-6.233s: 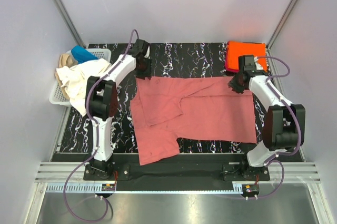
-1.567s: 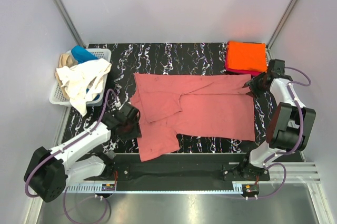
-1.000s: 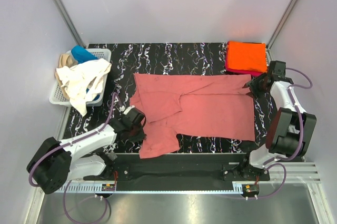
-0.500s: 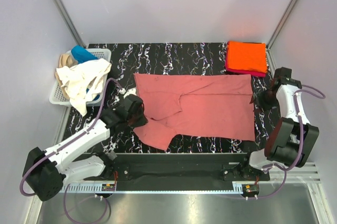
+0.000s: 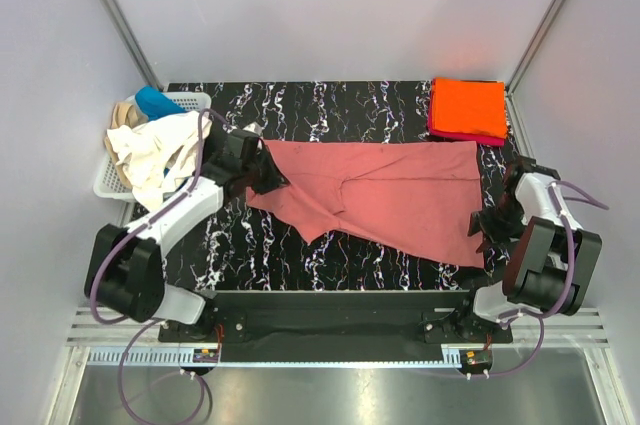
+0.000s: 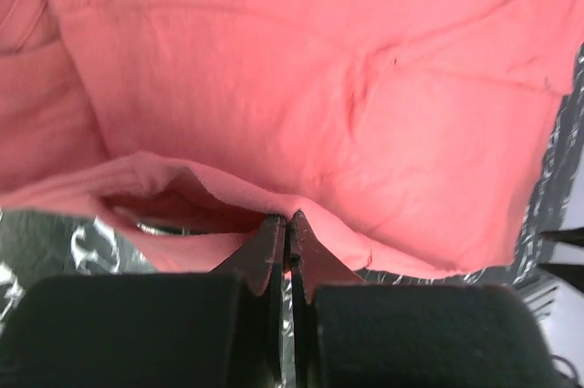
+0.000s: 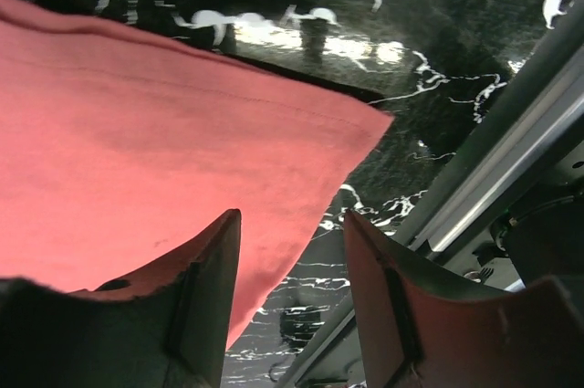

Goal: Fold and stack the t-shirts
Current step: Fold the tshirt

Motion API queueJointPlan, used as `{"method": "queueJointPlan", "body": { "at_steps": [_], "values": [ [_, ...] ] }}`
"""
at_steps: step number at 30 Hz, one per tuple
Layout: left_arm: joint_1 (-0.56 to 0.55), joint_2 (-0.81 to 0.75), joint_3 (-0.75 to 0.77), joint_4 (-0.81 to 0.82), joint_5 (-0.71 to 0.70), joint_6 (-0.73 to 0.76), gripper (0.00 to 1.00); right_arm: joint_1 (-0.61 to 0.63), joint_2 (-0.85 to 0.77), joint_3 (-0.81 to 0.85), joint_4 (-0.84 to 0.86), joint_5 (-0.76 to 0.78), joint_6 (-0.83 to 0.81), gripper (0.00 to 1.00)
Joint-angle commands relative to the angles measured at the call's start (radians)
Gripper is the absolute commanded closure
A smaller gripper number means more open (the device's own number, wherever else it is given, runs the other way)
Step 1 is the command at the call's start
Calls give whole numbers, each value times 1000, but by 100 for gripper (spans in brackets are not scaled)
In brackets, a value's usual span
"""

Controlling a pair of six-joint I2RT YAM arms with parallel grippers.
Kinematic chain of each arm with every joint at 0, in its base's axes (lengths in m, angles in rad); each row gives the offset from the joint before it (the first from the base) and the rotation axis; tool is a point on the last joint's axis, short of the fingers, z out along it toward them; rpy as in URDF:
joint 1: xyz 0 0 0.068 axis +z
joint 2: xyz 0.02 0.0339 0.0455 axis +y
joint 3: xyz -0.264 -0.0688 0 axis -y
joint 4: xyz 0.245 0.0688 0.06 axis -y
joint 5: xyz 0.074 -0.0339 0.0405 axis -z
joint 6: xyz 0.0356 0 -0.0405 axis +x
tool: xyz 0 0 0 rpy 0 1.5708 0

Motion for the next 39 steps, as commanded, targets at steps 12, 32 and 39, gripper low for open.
{"method": "queueJointPlan", "body": {
  "at_steps": [12,32,39],
  "values": [
    [78,197,185,125,142,-32,100,2,115,-131,130,27,80,48],
    [90,182,129,58,-2,26,100,2,22,-28,133,168,29,100],
    [95,219,192,3,-50,46,100,4,67,79,170,146,-72,100]
  ]
}}
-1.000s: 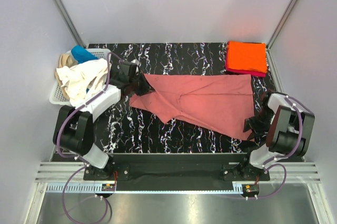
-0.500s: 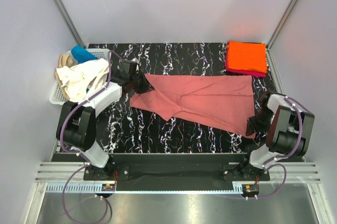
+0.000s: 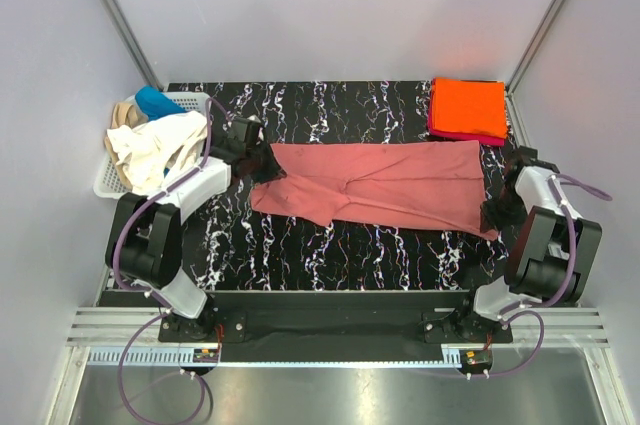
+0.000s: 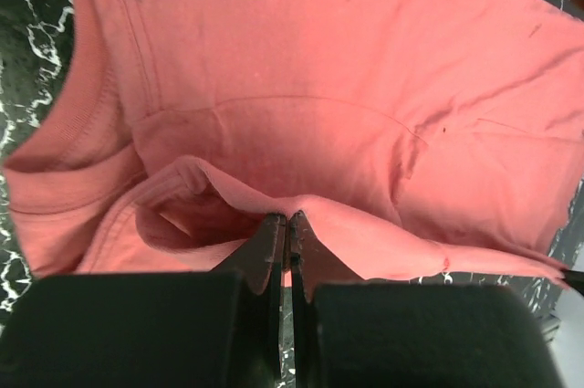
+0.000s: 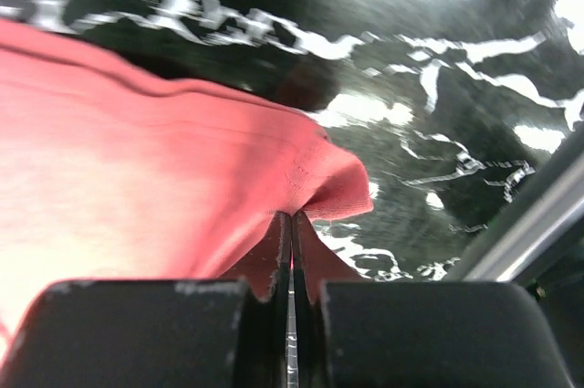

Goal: Fold and stack the t-shirts
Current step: Fold the tshirt

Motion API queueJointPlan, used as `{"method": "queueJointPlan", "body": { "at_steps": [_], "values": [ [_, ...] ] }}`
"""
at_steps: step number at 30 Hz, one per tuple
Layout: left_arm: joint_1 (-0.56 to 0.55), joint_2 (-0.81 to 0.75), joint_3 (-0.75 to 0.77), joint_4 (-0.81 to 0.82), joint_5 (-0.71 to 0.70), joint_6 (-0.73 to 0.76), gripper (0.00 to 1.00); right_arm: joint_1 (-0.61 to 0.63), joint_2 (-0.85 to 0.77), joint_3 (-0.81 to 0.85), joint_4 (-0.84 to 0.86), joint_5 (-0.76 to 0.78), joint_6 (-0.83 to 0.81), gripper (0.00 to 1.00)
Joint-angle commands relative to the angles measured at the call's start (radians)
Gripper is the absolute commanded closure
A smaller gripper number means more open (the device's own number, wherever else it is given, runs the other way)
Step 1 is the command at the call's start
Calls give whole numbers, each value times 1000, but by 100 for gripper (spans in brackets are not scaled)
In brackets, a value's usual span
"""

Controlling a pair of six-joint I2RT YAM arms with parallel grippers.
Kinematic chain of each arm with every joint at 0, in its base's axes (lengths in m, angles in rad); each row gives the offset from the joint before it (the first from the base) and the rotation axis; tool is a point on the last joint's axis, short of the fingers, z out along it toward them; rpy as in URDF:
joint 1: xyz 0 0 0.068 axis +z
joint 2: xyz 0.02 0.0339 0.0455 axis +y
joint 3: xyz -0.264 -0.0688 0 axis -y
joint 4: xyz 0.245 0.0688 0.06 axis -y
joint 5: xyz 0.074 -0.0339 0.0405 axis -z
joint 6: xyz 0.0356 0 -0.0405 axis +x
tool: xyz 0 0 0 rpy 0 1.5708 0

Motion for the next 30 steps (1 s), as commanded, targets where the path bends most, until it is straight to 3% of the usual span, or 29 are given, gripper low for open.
{"method": "queueJointPlan", "body": {
  "at_steps": [1,21,25,30],
  "values": [
    [15,9,72,-13,-70,38,100,1,32,84,36,36,-71,100],
    [48,100,164,-154,-199,134,100,121,323,417,-25,174,-146,100],
    [46,118,187,-171,-196,151,100,123,392,527,-58,209,-175,90],
    [46,154,237,-207,-196,173,100,123,360,598,-112,235,-163,79]
  ]
}}
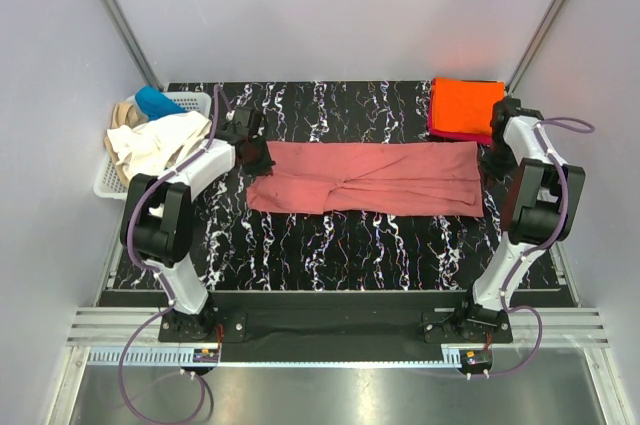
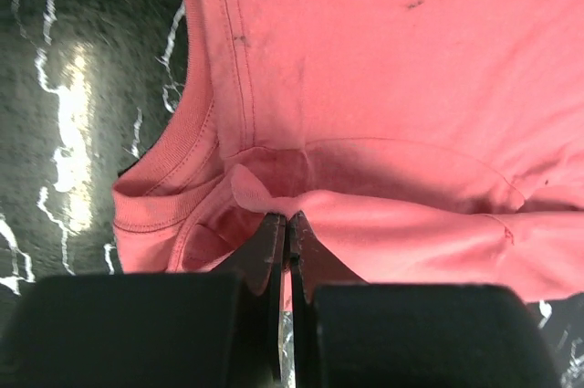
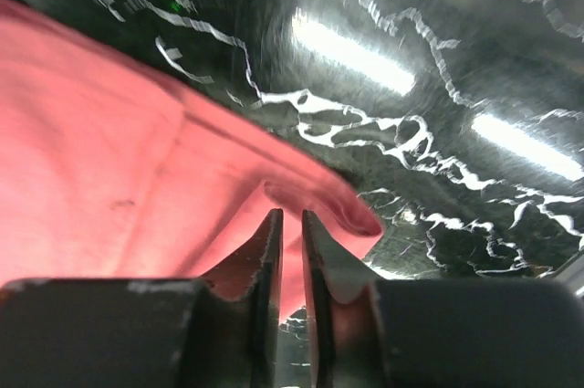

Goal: Fold and stack the t-shirts
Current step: Fold the tshirt

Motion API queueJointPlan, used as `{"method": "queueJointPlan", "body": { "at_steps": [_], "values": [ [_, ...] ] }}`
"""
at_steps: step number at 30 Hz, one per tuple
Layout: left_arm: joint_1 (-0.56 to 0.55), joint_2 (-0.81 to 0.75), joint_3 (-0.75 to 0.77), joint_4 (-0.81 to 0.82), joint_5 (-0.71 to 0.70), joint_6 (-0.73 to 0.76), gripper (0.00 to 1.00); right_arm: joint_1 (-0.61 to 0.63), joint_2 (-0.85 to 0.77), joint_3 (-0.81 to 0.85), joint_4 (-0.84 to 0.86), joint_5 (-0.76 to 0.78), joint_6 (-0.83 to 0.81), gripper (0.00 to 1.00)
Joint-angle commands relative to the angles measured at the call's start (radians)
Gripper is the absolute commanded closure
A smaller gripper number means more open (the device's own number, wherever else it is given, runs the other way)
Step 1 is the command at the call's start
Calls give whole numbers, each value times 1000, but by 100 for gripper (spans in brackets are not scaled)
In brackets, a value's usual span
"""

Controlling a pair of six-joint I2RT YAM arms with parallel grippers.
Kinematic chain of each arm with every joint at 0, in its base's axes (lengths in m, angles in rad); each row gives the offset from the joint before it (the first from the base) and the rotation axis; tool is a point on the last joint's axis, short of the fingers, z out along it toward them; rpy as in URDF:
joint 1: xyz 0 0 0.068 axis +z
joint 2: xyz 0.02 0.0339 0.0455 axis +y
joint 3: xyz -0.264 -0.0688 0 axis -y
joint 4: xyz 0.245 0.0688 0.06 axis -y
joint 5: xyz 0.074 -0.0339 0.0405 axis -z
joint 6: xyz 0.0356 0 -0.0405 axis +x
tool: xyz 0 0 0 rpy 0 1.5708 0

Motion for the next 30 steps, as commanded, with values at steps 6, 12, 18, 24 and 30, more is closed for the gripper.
{"method": "queueJointPlan", "body": {
  "at_steps": [6,12,18,24,30],
  "values": [
    [8,8,67,-26,-45,43,100,-5,-116,42,-63,32,2,72],
    [0,17,84,-23,-9,52,100,-5,-170,-135,39,-111,70,72],
    [-2,20,87,-20,5,58,100,-5,-168,-198,104,-175,146,71],
    [-2,21,83,-14,15,60,100,-5,-171,-250,193,-162,177,69],
    [-2,21,86,-12,25,58,100,-5,-162,-267,205,-171,222,67]
  ]
}}
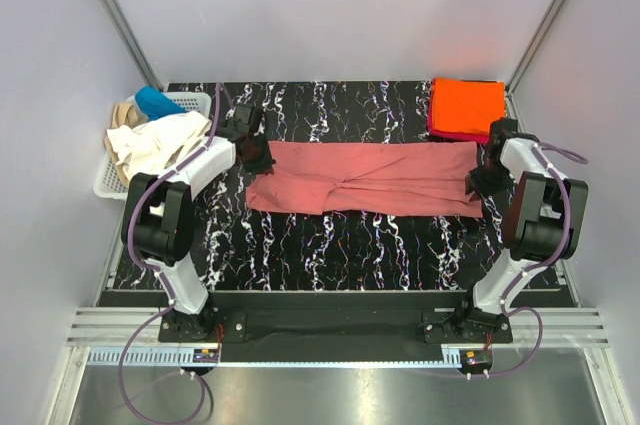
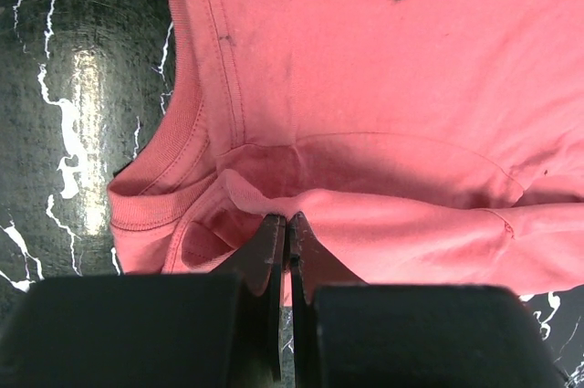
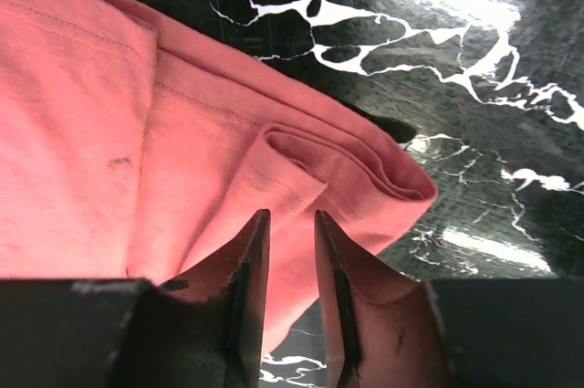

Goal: Fold and stack the t-shirts
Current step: Fold the tshirt

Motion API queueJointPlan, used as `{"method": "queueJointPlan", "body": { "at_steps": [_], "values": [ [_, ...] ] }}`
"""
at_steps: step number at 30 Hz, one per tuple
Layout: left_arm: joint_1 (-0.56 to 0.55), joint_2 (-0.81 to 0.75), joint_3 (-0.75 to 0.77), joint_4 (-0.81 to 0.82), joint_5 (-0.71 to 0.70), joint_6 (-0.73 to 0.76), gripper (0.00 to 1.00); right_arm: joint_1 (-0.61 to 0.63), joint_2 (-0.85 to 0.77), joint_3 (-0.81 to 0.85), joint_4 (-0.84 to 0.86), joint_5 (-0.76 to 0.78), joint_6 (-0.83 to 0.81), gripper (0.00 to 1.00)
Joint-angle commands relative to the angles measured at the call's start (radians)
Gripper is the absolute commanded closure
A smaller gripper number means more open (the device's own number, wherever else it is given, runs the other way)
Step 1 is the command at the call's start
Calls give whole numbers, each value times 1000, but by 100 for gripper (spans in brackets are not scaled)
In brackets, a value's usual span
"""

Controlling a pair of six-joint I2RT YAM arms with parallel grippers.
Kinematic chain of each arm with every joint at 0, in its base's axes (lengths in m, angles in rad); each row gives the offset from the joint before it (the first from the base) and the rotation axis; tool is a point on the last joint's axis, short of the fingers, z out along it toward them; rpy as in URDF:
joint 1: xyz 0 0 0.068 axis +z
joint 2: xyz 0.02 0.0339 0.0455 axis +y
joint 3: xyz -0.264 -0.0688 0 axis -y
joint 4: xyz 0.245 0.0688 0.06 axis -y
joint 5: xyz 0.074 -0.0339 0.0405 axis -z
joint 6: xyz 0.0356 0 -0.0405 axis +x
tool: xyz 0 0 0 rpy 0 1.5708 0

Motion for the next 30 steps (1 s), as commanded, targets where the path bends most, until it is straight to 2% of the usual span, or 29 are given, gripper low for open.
{"method": "queueJointPlan", "body": {
  "at_steps": [1,14,19,22,23,26,30],
  "values": [
    [-1,5,41,21,17,15,100,-1,-20,-14,39,-5,48,66],
    [-1,5,43,21,23,21,100,-3,31,-44,79,24,52,63],
    [-1,5,44,21,20,18,100,-3,20,-60,117,39,42,65],
    [-1,-2,44,21,3,15,100,-3,-3,-60,142,53,9,75],
    [-1,-4,44,23,-2,15,100,-3,-13,-58,148,62,0,86],
    [-1,-5,47,20,-17,2,100,-1,-29,-47,169,70,-27,100],
    [-2,16,66,17,-20,-3,100,-3,-30,-32,171,87,-54,100]
  ]
}}
